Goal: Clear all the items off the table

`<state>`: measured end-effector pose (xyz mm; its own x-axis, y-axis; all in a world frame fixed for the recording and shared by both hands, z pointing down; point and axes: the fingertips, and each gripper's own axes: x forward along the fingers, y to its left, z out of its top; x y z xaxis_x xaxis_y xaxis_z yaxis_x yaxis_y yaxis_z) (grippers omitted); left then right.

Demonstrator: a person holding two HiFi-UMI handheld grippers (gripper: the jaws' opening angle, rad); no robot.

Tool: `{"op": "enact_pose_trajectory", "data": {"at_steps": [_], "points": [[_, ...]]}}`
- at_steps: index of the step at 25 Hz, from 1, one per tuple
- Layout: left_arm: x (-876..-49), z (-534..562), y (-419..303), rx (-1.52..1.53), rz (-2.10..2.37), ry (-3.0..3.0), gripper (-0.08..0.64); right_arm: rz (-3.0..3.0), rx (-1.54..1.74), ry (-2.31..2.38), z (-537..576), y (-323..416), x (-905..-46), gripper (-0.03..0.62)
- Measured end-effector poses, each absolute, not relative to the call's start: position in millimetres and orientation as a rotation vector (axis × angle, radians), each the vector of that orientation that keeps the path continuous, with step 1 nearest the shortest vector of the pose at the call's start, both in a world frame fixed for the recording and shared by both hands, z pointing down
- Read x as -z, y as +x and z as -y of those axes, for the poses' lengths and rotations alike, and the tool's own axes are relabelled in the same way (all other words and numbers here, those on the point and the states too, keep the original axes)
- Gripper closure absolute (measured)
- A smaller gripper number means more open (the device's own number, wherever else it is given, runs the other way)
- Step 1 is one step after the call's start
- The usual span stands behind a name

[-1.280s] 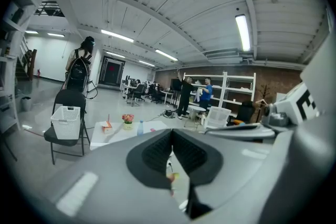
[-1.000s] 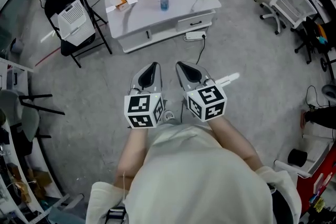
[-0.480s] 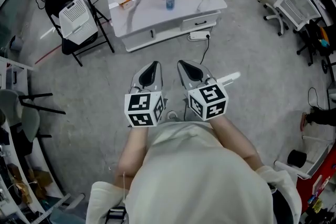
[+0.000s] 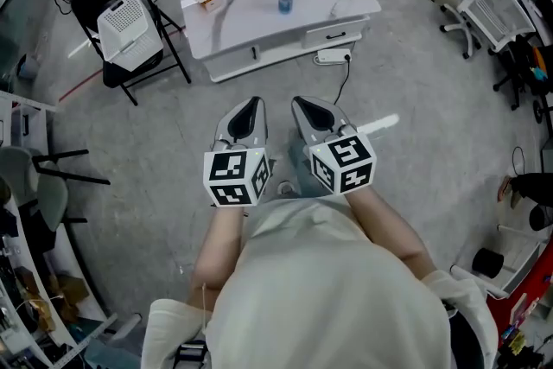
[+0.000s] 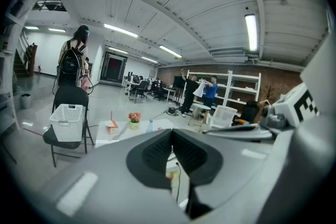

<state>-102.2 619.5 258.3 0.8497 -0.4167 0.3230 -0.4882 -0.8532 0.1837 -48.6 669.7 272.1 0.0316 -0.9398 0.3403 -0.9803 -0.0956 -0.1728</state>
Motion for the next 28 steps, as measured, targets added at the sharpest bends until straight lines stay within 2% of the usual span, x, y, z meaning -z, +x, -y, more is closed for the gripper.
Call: {"op": "enact_pose_trajectory", "data": {"at_steps": [7, 28], "points": [[-270.1, -582.6, -82.9, -0.405, 0.744, 2.737, 0.549, 2.075, -0.568, 2.124, -630.4, -25.4, -279.7, 0.597], [-260.4, -457.5, 34.7, -0.394, 0.850, 2.696, 0.549, 2.156, -0.532, 2.010, -497.3, 97.7, -264.4, 0.597]]}}
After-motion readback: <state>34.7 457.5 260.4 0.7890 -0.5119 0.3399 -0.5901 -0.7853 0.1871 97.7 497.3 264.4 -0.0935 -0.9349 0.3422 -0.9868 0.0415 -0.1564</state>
